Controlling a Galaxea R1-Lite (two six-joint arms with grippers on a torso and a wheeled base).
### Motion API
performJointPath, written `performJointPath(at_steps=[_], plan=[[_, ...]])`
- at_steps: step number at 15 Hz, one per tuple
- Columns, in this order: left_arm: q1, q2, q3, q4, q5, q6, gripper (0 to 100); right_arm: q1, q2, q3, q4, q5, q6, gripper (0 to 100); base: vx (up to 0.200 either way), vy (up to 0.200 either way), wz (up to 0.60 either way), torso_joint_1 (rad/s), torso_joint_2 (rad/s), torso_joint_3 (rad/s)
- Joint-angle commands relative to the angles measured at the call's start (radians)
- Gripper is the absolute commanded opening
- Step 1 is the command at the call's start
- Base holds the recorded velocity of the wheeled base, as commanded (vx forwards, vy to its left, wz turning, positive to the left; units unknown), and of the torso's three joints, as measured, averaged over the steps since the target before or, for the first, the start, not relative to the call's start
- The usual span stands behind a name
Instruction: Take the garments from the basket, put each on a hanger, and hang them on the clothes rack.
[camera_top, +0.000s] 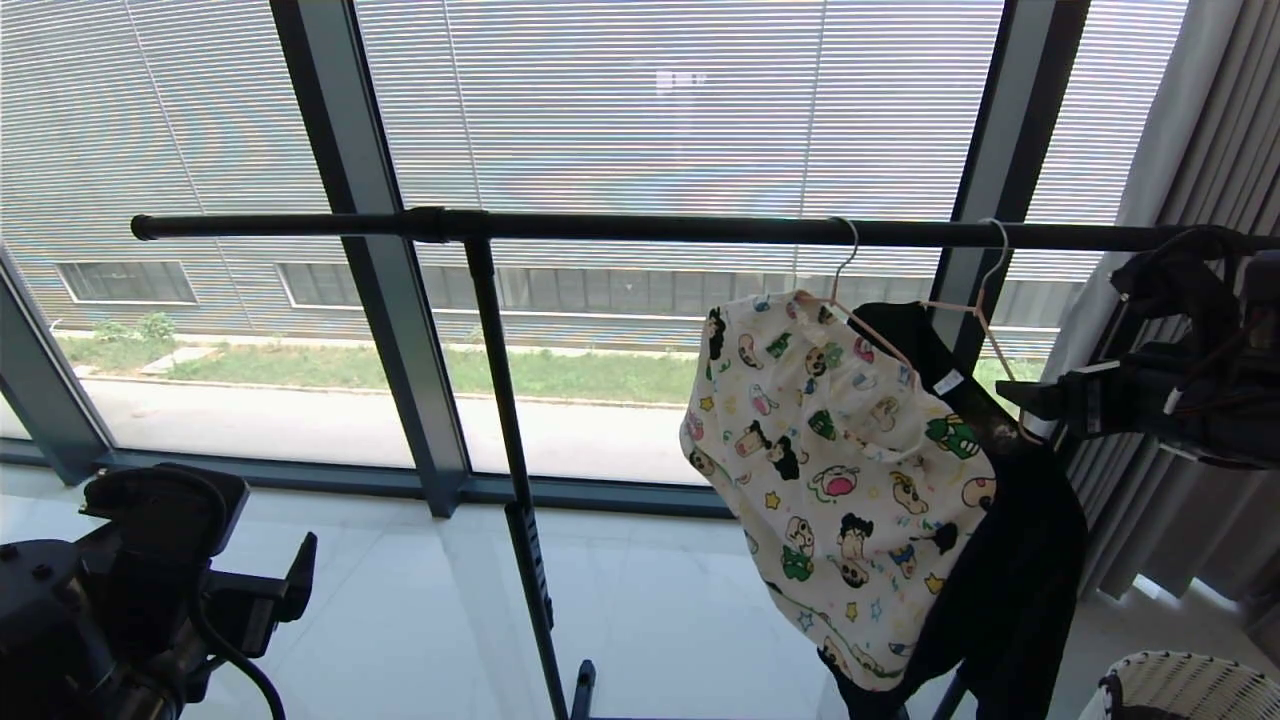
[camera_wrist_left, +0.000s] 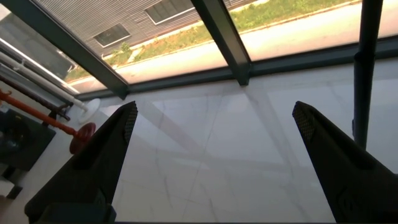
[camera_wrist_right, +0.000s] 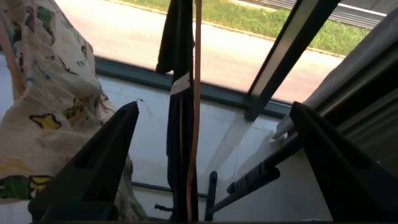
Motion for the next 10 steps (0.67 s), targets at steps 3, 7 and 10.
performJointPath(at_steps=[3, 7, 10], plan=[[0.028, -0.049, -0.054, -0.001, 0.002, 0.006, 100, -0.023, -0.467, 0.021, 0.425, -0.005, -0.126, 100, 0.0, 0.0, 0.0, 0.0, 0.0, 0.0], [0.085, -0.058, -0.054, -0.001, 0.0, 0.007, 100, -0.041, -0.535, 0.032, 0.433, -0.007, -0.252, 100, -0.05, 0.0, 0.0, 0.001, 0.0, 0.001], [0.085, -0.064, -0.053, -0.001, -0.001, 0.006, 100, -0.057, -0.55, 0.083, 0.381, -0.033, -0.319, 100, -0.2, 0.0, 0.0, 0.009, 0.0, -0.001]])
